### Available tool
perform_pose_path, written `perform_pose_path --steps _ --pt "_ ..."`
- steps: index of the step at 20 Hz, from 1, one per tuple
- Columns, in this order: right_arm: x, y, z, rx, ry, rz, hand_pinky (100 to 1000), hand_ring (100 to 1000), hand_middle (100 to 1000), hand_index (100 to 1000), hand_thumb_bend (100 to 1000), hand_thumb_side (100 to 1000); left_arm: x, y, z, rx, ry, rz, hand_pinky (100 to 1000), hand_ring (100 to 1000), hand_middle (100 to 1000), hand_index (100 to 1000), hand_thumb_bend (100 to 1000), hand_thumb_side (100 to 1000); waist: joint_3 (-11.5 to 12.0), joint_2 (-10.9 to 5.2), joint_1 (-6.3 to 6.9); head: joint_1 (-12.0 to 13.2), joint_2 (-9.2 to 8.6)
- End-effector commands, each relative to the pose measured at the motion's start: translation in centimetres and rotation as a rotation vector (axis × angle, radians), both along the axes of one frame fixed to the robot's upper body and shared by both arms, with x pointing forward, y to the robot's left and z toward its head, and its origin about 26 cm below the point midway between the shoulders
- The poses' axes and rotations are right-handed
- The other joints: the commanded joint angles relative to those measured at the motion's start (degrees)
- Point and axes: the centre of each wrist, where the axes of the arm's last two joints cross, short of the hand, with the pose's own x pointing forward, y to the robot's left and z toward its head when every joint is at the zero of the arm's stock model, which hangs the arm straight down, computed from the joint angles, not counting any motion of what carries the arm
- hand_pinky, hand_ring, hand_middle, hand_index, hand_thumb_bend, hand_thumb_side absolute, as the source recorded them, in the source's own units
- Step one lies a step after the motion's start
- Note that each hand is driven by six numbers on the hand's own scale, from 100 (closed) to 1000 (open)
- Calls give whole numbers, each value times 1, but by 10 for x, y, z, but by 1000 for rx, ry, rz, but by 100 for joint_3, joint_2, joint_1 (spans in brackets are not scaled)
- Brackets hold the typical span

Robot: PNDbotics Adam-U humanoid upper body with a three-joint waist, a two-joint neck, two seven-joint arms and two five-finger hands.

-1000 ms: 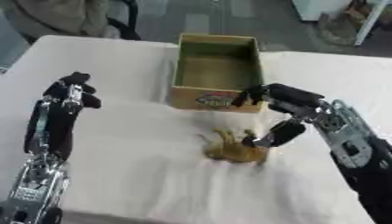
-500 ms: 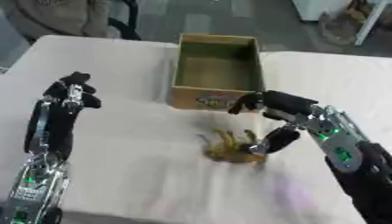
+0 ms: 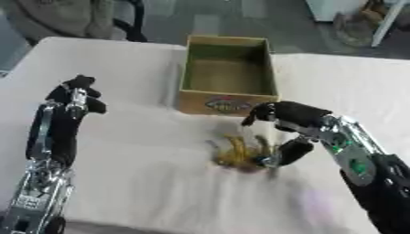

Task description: Pick up objects on the table and place them in the box.

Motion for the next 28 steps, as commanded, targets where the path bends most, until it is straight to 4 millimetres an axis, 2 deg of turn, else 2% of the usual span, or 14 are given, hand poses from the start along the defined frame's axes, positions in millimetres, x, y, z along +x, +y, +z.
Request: perform_pose_path --steps 1,9,10,11,13,19,28 --pt "2 0 6 -21 -25 -2 723 875 716 851 453 450 0 0 5 6 -18 -2 542 478 494 696 175 604 12 -75 11 22 29" --pt "2 1 0 -90 -33 -5 733 871 725 851 452 488 0 0 6 6 -20 0 542 479 494 696 174 602 40 -94 -3 23 28" --pt "2 1 -1 -95 -35 -5 738 867 729 850 526 399 0 0 6 6 -20 -1 542 479 494 697 198 520 40 -94 -4 20 28" --pt "3 1 -1 -110 -39 -6 740 866 730 850 450 523 0 0 5 6 -18 -2 542 479 494 697 175 605 47 -95 -16 23 32" --pt "3 3 -3 -135 -50 -5 745 863 734 849 449 547 0 0 5 6 -17 -1 542 479 494 697 175 605 61 -95 -27 28 35" --pt "4 7 -11 -202 -84 -10 756 857 738 848 445 598 0 0 5 6 -17 -2 543 479 495 697 174 606 85 -90 -31 29 44" --pt "5 3 -17 -283 -142 -51 766 843 752 845 442 605 0 0 4 6 -15 -4 543 479 495 697 172 608 88 -83 -22 30 36"
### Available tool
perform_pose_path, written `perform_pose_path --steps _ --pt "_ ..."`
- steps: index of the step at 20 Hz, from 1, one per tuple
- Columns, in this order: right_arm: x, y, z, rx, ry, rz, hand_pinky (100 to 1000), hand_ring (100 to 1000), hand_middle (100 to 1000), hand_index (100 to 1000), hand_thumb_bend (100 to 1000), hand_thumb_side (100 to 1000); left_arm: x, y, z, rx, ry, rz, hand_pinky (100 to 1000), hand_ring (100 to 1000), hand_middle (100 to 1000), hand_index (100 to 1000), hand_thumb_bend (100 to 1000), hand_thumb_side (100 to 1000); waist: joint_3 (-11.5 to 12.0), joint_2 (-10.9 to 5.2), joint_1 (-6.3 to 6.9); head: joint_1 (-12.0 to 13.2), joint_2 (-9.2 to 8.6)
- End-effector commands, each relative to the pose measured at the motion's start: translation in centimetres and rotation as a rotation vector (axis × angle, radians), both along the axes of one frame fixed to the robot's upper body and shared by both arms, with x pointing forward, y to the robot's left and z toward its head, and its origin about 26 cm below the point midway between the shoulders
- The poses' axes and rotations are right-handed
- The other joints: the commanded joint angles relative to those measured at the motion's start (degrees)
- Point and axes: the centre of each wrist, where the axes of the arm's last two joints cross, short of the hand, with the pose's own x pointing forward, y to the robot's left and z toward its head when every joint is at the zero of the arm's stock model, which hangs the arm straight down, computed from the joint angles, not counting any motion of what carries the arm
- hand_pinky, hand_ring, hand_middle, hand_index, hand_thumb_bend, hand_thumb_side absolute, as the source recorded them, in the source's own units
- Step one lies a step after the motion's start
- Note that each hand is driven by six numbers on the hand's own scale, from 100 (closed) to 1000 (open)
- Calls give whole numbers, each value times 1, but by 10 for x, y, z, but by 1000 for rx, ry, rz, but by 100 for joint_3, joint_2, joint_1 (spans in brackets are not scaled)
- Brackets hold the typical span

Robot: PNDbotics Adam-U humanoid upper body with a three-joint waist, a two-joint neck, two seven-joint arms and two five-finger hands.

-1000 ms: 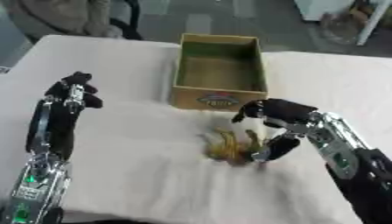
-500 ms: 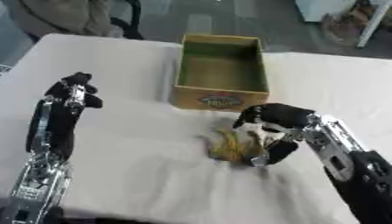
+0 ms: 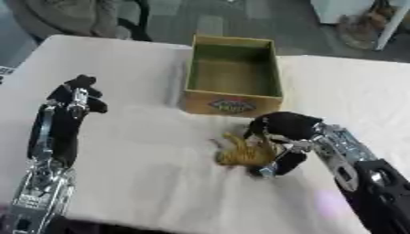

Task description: Pick up objects on the table and place them in the box.

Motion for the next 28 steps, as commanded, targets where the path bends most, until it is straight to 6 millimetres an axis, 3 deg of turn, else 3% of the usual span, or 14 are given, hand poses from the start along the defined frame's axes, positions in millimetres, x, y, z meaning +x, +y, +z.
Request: perform_pose_path --steps 1,6,9,16,20,21,23,28 --pt "3 -6 3 -42 -39 -28 766 831 753 844 442 597 0 0 5 7 -17 -4 543 480 495 698 172 608 5 -61 24 9 32" --pt "4 -9 1 -47 -67 -55 740 770 702 796 442 598 0 0 5 7 -17 -5 543 480 496 698 170 609 4 -60 29 9 24" --pt "4 -11 1 -27 -87 -71 634 646 598 699 444 664 0 -1 5 7 -18 -6 543 480 496 698 169 609 3 -61 30 10 13" --pt "5 -13 -3 -15 -76 -77 373 461 421 486 459 640 1 -1 6 7 -19 -8 543 480 497 698 167 610 3 -64 34 4 6" --pt "5 -15 -2 -5 -68 -82 295 397 354 417 180 562 1 -1 6 8 -19 -9 544 481 497 699 166 610 4 -65 34 3 12" --pt "5 -15 -1 0 -69 -85 276 379 336 400 100 503 1 -1 6 7 -19 -10 544 481 497 699 167 610 4 -65 34 2 11" --pt "6 -15 0 19 -77 -95 246 353 309 373 100 424 1 -1 6 8 -19 -11 544 481 498 699 166 611 5 -66 33 1 8" --pt "6 -18 3 80 -103 -111 173 286 240 307 100 360 1 -1 6 9 -18 -11 544 481 498 700 167 613 9 -65 31 2 9"
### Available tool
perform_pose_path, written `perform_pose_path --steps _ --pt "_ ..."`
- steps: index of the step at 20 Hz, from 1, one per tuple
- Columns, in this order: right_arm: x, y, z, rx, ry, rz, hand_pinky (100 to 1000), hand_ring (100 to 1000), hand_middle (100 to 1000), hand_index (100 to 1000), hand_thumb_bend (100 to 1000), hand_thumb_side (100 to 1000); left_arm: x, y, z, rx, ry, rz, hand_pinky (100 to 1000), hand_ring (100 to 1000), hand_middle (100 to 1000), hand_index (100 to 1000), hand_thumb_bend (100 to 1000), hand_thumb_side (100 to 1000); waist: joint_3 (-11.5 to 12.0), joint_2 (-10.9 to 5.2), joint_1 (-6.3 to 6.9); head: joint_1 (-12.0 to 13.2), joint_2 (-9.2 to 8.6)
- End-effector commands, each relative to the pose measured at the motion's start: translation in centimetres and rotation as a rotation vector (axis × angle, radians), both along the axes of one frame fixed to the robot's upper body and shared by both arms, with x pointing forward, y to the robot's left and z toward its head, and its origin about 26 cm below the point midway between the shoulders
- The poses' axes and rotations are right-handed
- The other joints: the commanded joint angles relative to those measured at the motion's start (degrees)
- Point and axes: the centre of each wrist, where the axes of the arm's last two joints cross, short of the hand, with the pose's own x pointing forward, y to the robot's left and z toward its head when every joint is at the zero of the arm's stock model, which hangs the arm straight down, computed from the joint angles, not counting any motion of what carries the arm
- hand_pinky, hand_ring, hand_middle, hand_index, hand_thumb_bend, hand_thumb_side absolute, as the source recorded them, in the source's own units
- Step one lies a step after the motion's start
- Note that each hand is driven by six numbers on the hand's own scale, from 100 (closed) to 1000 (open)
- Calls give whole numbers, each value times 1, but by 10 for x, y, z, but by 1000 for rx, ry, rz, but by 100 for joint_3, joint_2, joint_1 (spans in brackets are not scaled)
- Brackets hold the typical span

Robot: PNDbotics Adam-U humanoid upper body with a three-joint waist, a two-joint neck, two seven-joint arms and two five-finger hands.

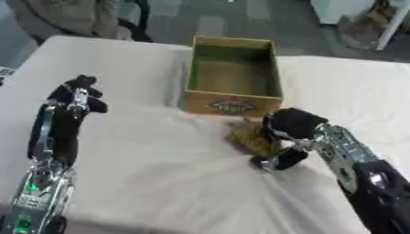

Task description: Pick up objects on the table and place them in the box.

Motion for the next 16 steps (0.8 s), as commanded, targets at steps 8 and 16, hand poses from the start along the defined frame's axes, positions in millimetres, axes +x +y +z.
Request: perform_pose_path --steps 8,16 --pt "5 -19 33 206 -74 -37 100 225 178 254 100 293 1 -1 5 8 -16 -7 544 482 499 700 167 614 11 -66 1 16 11" --pt "0 -27 78 363 -114 -20 100 207 160 241 100 263 0 0 5 9 -13 -5 544 482 500 700 167 615 25 -90 -31 31 10"
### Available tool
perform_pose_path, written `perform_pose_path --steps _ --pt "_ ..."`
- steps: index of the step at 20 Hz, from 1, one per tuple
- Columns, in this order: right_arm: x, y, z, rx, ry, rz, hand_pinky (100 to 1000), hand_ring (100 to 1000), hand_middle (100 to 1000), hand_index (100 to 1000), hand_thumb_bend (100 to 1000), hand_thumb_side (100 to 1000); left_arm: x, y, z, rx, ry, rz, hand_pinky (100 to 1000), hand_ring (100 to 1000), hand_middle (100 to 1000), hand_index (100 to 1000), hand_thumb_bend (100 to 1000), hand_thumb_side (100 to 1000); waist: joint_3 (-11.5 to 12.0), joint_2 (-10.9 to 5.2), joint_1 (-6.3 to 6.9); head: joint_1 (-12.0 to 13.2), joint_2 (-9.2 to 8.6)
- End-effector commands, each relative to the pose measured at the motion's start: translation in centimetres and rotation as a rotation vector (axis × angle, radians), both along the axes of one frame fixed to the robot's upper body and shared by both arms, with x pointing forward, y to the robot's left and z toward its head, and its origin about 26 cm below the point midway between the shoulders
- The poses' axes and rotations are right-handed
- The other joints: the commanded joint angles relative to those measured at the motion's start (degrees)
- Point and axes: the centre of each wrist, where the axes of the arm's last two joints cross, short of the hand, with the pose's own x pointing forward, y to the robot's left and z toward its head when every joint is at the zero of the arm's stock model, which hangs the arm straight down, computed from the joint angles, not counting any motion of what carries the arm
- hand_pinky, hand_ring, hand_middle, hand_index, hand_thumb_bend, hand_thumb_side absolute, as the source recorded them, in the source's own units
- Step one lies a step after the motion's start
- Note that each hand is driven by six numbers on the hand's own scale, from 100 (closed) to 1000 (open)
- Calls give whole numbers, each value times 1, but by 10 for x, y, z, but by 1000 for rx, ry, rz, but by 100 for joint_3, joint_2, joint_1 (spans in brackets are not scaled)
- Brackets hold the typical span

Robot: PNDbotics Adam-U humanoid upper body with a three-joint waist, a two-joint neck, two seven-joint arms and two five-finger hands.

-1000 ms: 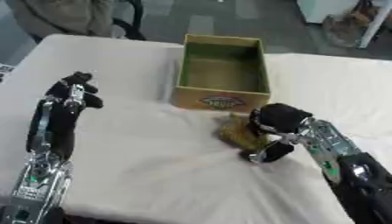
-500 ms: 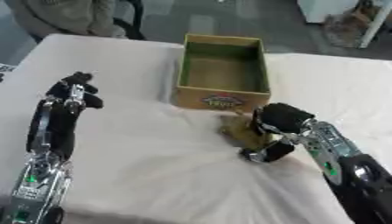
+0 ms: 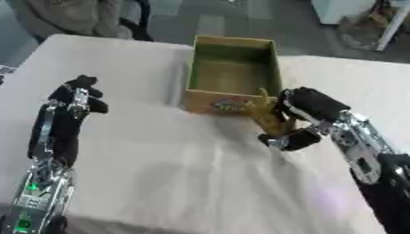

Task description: Pick up objects on the table and place them in the box.

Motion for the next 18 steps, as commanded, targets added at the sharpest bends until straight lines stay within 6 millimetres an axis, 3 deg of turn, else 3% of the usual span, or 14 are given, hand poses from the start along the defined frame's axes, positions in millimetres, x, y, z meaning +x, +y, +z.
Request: perform_pose_path --steps 1,10,13,18 --pt "-1 -7 33 55 -60 5 100 207 160 241 100 262 0 0 5 8 -16 -4 544 482 500 700 166 615 11 -93 2 23 11" --pt "-2 -1 74 136 -117 45 100 206 158 241 100 250 0 0 5 9 -14 -4 545 483 500 700 166 616 26 -106 -12 30 7" --pt "5 9 93 154 -150 54 100 209 160 243 100 249 0 -1 4 8 -11 -11 545 483 501 700 165 617 61 -116 -5 3 -1" --pt "23 22 103 175 -156 30 100 211 161 244 100 252 0 -4 3 4 -8 -26 545 483 501 700 164 618 168 -114 23 -54 -4"
